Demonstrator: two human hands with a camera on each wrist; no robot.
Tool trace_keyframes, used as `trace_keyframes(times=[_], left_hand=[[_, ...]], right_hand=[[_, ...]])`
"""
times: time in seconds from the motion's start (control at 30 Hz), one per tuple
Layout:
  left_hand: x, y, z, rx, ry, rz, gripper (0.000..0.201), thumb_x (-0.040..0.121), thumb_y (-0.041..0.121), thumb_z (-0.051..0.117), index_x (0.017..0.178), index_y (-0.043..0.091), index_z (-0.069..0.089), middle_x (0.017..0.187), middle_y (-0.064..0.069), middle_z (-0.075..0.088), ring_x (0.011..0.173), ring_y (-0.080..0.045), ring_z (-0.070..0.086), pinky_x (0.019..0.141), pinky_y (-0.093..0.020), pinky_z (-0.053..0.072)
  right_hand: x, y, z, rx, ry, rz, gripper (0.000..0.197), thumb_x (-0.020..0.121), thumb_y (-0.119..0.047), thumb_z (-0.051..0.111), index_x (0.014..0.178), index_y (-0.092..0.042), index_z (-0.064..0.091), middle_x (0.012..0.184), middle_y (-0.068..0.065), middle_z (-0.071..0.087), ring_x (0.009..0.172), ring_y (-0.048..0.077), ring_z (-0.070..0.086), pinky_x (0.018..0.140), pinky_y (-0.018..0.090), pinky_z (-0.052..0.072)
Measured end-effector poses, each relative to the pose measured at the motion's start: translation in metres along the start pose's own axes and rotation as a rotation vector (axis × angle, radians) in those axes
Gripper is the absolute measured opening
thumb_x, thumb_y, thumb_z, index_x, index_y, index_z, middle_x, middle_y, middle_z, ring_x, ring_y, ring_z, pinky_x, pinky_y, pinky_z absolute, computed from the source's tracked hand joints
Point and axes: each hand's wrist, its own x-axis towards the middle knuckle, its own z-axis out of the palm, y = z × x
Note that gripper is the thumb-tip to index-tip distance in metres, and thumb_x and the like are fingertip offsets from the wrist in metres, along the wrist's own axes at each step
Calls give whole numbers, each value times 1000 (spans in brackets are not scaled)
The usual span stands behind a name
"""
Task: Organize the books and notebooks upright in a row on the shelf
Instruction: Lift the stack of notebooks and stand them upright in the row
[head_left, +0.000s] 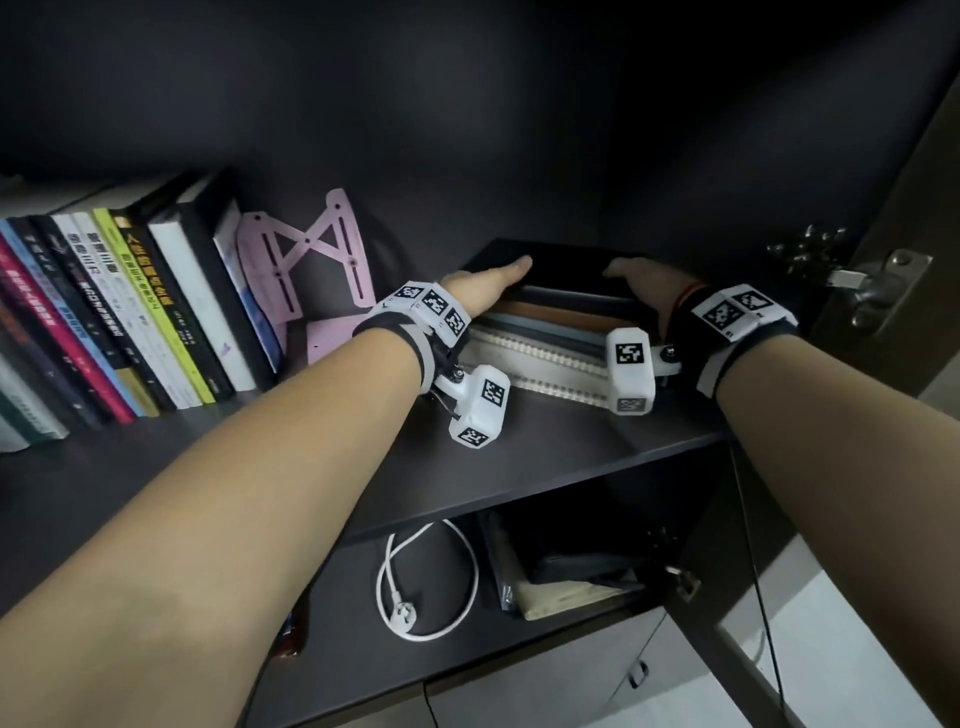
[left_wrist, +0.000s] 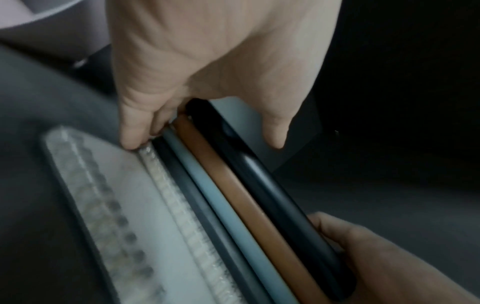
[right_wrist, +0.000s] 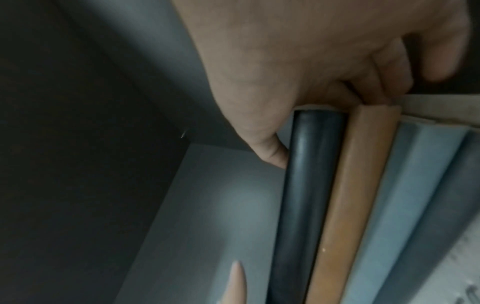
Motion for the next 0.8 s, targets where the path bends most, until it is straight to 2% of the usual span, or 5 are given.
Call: trace_keyframes(times=[0.13, 0.27, 0.57, 0.67, 0.8], left_hand=[[48, -13, 13, -162, 78, -64, 150, 13, 90, 77, 144, 24, 50, 140, 0, 58, 121, -33, 60, 105, -53, 46], [7, 0, 13, -241, 154, -39, 133, 29, 81, 82, 143, 20, 49, 135, 3, 56, 121, -30, 58, 105, -50, 46], [-16, 16, 13, -439, 227, 32, 116, 48, 61, 88, 142, 11, 42, 127, -1, 55, 111, -24, 55, 107, -42, 47], [-10, 17, 15, -519, 275, -23, 114, 31, 66, 89, 129, 18, 57, 127, 2, 61, 117, -24, 58, 108, -42, 46], [-14, 20, 19, -609, 164, -55, 78, 57, 44, 90, 121, 15, 58, 115, -1, 57, 107, -23, 51, 99, -36, 41]], right_hand=[[2, 3, -2, 41, 23, -8, 19, 93, -33, 66, 93, -14, 65, 122, 14, 66, 105, 31, 62, 81, 37, 53], [4, 5, 1, 43, 33, -24, 35, 84, -37, 69, 109, -12, 67, 120, 12, 67, 105, 30, 64, 79, 36, 50], [-1, 6, -5, 139, 47, 20, 26, 67, -40, 60, 80, -17, 59, 96, 10, 59, 84, 28, 56, 65, 30, 44], [-5, 6, -6, 172, 39, 31, 20, 72, -37, 60, 76, -18, 56, 84, 7, 53, 73, 25, 51, 64, 28, 41], [-6, 8, -10, 177, 58, 32, 17, 76, -35, 58, 75, -18, 54, 78, 5, 51, 69, 23, 49, 62, 27, 39]])
